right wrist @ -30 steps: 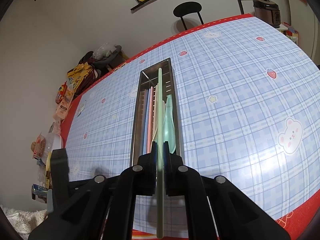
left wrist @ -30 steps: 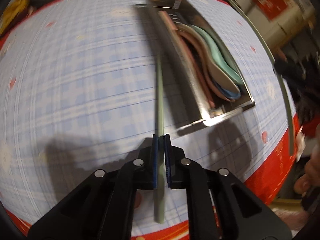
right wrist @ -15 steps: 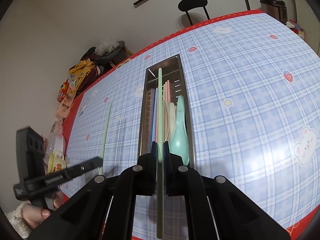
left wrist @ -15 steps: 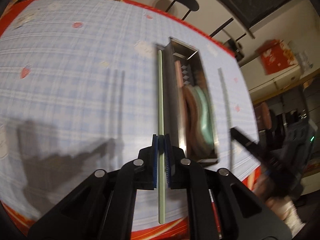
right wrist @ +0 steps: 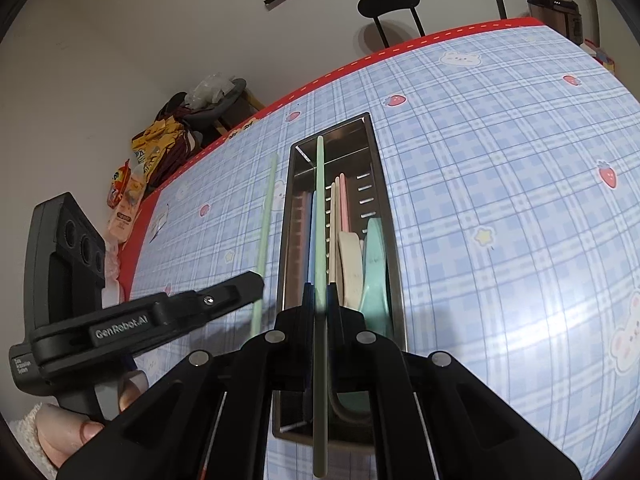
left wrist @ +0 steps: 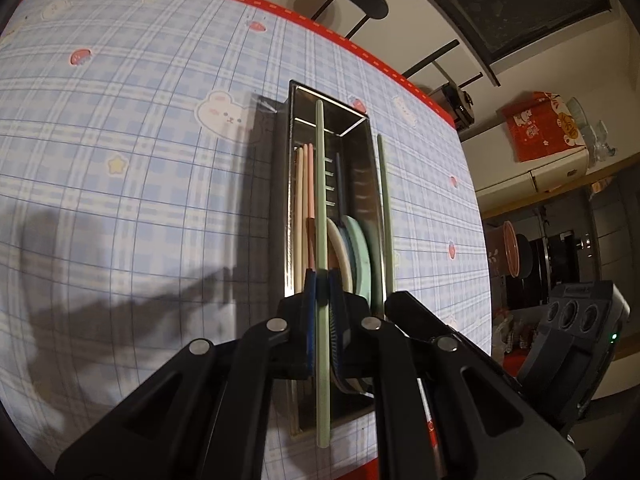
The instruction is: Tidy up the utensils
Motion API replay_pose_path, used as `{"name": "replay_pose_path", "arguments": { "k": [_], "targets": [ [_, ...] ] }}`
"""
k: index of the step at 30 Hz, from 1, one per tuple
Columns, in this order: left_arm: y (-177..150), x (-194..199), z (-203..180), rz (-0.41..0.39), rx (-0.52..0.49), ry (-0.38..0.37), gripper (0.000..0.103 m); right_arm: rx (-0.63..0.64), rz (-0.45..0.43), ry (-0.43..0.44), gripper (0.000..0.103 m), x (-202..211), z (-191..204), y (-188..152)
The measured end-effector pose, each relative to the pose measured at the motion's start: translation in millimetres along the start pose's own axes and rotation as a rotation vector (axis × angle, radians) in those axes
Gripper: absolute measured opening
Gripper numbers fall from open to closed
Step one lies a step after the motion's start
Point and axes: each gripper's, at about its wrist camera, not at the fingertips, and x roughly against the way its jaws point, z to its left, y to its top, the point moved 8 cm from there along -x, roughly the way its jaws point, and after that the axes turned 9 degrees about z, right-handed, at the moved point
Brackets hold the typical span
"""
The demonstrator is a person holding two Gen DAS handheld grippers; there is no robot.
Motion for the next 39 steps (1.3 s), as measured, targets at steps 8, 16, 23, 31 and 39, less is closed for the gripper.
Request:
{"name": "replay_pose_path", "arguments": {
  "k": [8,16,23,31,39],
  "targets": [
    [11,-11,4,0.031,0.014,-0.023,0.021,-0.004,0.03,0.001,0.008,-20,1,10],
    [25,36,18,-0.063,-0.021,0.067,0.055,0.041,-0.004,-0.08,0.057,-2,7,17],
    [29,105,12,-0.192,-0.172,0.211,0.085,0.166,-0.053,-0.223,0.096,47,19,25],
    [2,185,-31,-0.338,-0.392,0.338,0.097,0.271,-0.171,-0.358,0.097,128,50,24],
    [-41,246,-60,-0.438,-0.463,0.395,0.097,0.288,-0.283,-0.419,0.097,201,82,1]
  ]
}}
